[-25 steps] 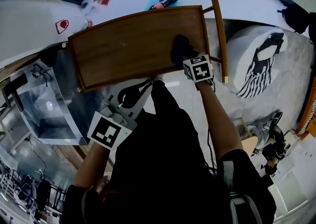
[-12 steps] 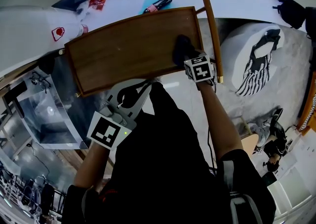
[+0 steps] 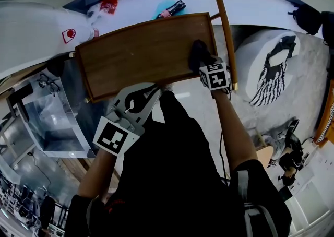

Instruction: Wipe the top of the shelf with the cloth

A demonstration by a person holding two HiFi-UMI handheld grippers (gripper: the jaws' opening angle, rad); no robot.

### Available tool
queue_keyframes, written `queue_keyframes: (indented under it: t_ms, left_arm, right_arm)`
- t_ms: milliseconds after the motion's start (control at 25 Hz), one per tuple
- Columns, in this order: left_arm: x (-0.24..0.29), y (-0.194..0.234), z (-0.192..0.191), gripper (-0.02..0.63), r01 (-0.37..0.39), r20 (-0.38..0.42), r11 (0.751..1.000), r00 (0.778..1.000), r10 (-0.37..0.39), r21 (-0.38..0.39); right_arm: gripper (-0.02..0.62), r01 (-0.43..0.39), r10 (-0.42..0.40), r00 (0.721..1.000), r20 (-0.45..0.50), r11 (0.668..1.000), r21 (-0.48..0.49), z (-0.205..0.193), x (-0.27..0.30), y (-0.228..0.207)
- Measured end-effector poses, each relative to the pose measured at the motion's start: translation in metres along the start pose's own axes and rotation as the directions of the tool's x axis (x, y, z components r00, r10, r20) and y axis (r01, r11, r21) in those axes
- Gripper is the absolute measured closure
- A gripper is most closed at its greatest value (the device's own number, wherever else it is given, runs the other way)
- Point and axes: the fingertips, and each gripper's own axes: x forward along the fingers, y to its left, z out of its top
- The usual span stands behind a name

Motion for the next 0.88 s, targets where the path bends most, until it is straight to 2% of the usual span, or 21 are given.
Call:
queue_keyframes:
  t_ms: [200, 520, 720, 880]
  left_arm:
    - [-0.024, 0.009, 0.010, 0.574, -0.033, 0.024, 0.999, 0.999, 0.032, 0.030]
    - [-0.070, 0.022, 0.033, 0.574, -0.093, 0.074, 0.992, 0.993, 0.087, 0.084]
    - [-0.102, 0.030, 0.046, 0.574, -0.132, 0.111, 0.985, 0.987, 0.120, 0.112]
    - [-0.126, 0.035, 0.056, 0.574, -0.164, 0.138, 0.977, 0.980, 0.145, 0.135]
  right_arm:
    - [0.546, 0.007, -0.007, 0.999, 0.040, 1.000, -0.006, 0.018, -0.016, 0.007]
    - [0.546, -0.020, 0.026, 0.985, 0.171, 0.999, -0.032, 0.074, -0.052, 0.042]
    - [0.546, -0.055, 0.067, 0.964, 0.256, 0.997, -0.055, 0.110, -0.075, 0.075]
    - [0.546, -0.111, 0.129, 0.934, 0.333, 0.991, -0.073, 0.136, -0.098, 0.105]
